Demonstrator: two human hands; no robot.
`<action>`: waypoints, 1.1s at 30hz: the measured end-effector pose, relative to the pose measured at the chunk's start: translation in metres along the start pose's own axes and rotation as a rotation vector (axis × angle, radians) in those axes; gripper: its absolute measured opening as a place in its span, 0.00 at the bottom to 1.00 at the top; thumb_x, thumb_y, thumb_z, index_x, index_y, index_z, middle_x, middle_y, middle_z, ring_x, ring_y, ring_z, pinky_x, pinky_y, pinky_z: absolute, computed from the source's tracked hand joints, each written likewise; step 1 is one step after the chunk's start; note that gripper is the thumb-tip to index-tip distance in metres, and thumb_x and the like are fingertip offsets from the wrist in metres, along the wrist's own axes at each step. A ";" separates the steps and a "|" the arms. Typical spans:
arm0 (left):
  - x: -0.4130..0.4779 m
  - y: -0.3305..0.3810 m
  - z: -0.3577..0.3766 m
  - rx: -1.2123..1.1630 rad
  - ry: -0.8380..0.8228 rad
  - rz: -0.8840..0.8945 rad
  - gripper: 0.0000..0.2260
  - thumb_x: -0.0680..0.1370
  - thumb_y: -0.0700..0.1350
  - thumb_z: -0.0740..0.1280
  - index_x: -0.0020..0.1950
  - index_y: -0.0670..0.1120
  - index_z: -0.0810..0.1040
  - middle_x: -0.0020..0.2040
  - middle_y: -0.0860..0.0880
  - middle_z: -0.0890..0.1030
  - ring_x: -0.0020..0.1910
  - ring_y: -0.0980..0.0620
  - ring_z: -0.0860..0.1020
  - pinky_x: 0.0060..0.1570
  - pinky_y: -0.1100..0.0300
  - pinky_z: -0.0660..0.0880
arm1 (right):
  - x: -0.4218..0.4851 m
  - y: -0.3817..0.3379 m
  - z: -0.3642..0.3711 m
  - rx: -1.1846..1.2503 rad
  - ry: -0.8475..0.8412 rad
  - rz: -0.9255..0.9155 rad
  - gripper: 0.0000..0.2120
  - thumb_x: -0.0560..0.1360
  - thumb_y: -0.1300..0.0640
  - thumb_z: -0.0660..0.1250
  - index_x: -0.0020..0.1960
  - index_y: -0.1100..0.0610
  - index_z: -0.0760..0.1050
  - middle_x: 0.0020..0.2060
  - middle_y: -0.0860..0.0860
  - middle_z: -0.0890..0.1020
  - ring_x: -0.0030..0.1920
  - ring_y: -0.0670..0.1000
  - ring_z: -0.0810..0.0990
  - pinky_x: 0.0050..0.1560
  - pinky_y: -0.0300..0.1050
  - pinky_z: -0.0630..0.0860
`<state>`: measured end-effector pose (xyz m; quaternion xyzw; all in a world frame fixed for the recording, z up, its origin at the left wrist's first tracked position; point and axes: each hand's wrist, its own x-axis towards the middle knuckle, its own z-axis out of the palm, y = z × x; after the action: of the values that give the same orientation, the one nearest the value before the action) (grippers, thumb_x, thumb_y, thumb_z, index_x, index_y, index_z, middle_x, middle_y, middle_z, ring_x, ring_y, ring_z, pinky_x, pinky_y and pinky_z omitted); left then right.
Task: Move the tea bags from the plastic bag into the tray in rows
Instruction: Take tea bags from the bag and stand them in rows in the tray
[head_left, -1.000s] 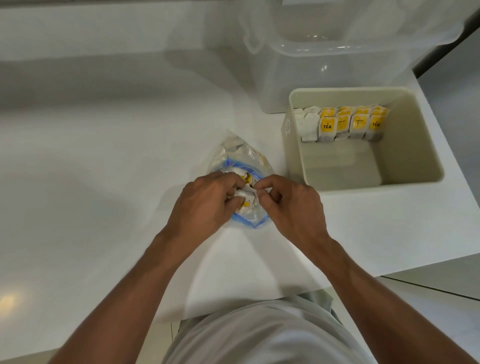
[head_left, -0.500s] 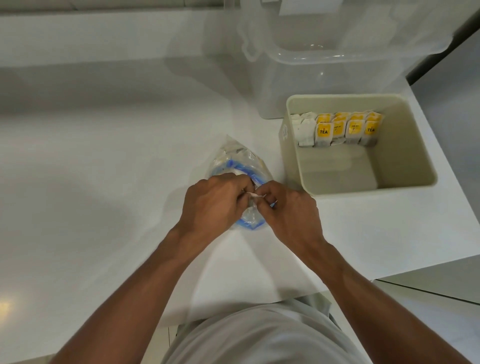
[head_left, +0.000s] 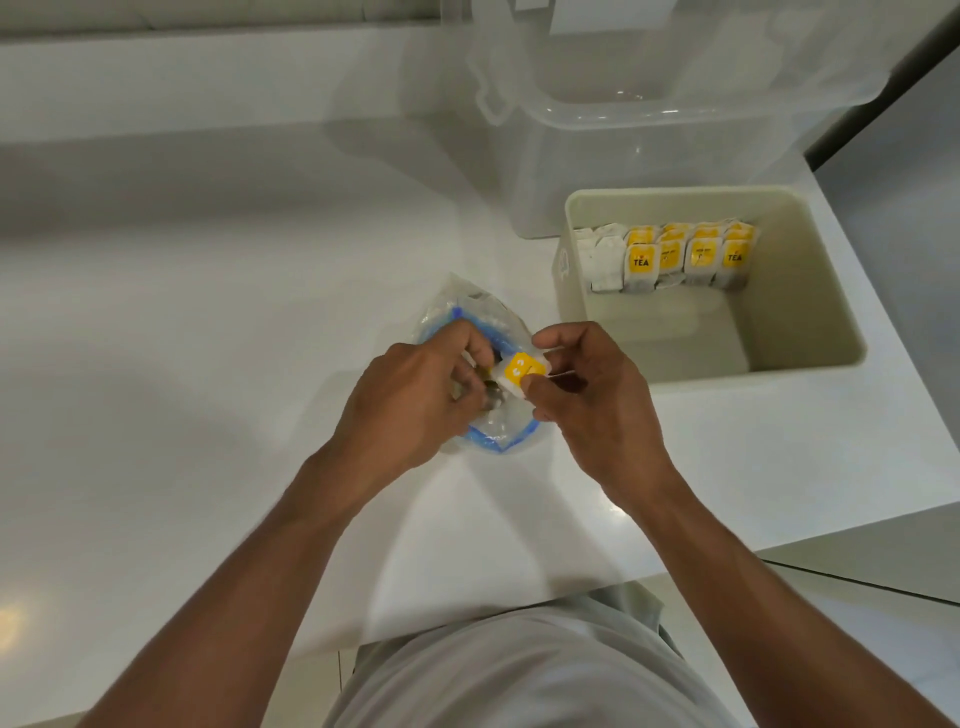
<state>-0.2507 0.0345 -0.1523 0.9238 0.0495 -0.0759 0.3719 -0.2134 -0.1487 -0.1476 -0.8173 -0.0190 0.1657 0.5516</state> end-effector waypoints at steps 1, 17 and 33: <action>0.001 -0.001 0.001 0.094 0.020 0.008 0.08 0.77 0.47 0.70 0.53 0.57 0.76 0.44 0.59 0.82 0.40 0.53 0.81 0.43 0.55 0.78 | -0.002 0.000 -0.002 -0.055 0.013 -0.022 0.13 0.73 0.56 0.74 0.55 0.48 0.76 0.39 0.42 0.82 0.39 0.43 0.81 0.43 0.42 0.81; 0.009 0.006 0.014 0.449 0.032 0.048 0.08 0.80 0.57 0.63 0.56 0.58 0.78 0.55 0.56 0.78 0.48 0.49 0.80 0.42 0.59 0.72 | -0.018 -0.010 -0.023 -0.161 0.038 -0.207 0.11 0.77 0.56 0.69 0.58 0.45 0.77 0.40 0.38 0.80 0.44 0.40 0.80 0.41 0.29 0.75; 0.010 0.030 -0.013 -0.893 -0.227 -0.367 0.15 0.80 0.35 0.57 0.57 0.50 0.79 0.47 0.48 0.85 0.43 0.50 0.83 0.35 0.59 0.77 | -0.010 -0.003 -0.024 -0.144 0.056 -0.151 0.12 0.76 0.57 0.69 0.56 0.45 0.74 0.41 0.35 0.78 0.41 0.46 0.82 0.43 0.53 0.82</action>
<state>-0.2351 0.0227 -0.1242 0.6363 0.1985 -0.2117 0.7148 -0.2152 -0.1710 -0.1342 -0.8553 -0.0772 0.0990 0.5026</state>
